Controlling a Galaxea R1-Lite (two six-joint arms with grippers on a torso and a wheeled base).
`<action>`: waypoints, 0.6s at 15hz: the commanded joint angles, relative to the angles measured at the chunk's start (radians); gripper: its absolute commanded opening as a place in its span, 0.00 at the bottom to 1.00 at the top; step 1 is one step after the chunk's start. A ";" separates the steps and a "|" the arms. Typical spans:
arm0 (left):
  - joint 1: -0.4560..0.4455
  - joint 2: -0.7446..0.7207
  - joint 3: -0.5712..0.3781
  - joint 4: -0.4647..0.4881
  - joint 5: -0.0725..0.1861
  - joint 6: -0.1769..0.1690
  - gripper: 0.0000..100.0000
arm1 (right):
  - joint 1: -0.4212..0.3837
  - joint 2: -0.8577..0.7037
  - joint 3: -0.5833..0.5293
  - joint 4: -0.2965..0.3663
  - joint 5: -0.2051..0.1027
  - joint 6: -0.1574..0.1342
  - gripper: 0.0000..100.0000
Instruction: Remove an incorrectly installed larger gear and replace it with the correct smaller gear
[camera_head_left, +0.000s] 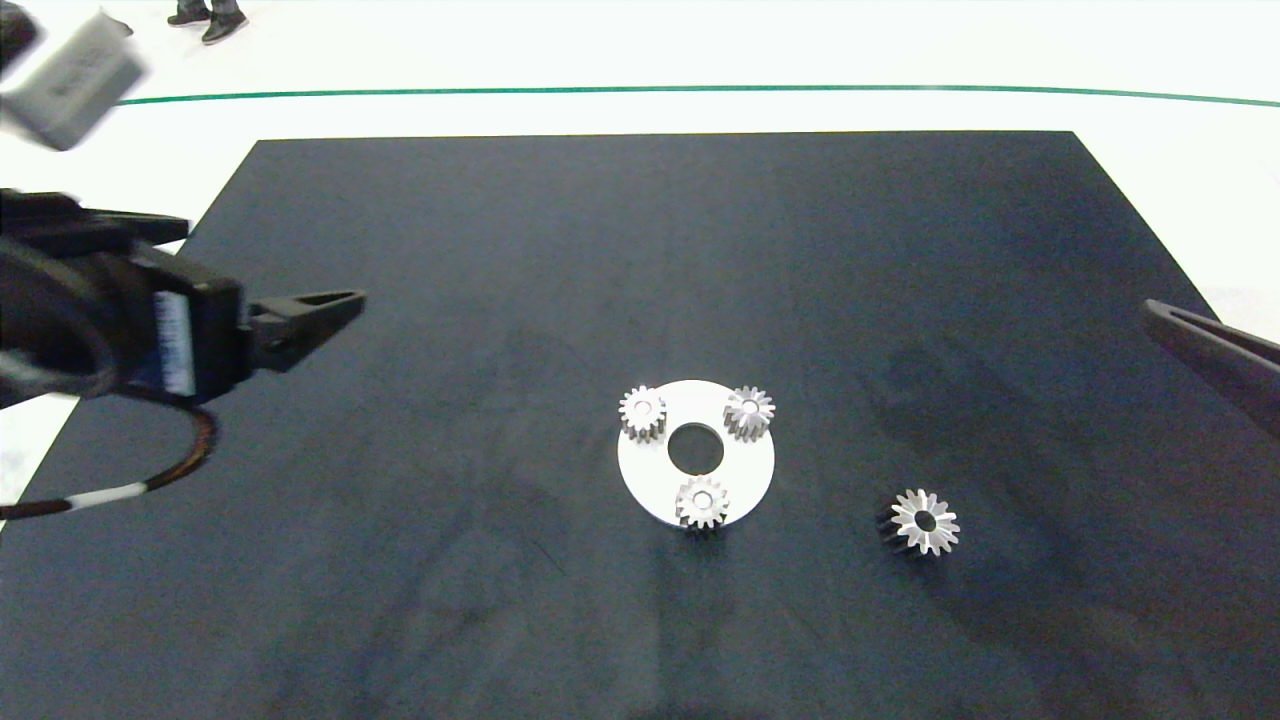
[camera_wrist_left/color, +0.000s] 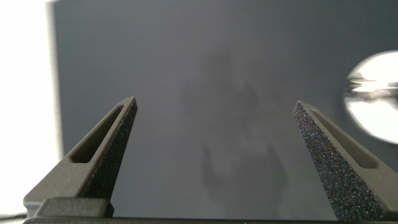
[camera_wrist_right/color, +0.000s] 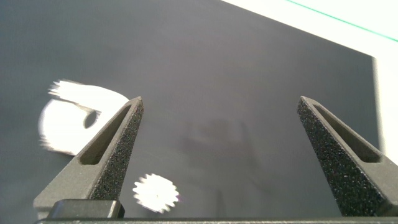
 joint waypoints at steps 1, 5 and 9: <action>0.165 -0.515 0.370 -0.143 0.041 0.067 1.00 | -0.188 -0.146 0.103 0.001 -0.115 -0.005 1.00; 0.350 -0.739 0.443 -0.139 0.044 0.067 1.00 | -0.513 -0.346 0.229 0.001 -0.113 0.038 1.00; 0.470 -1.018 0.634 -0.117 0.041 0.067 1.00 | -0.624 -0.626 0.475 0.003 -0.140 0.054 1.00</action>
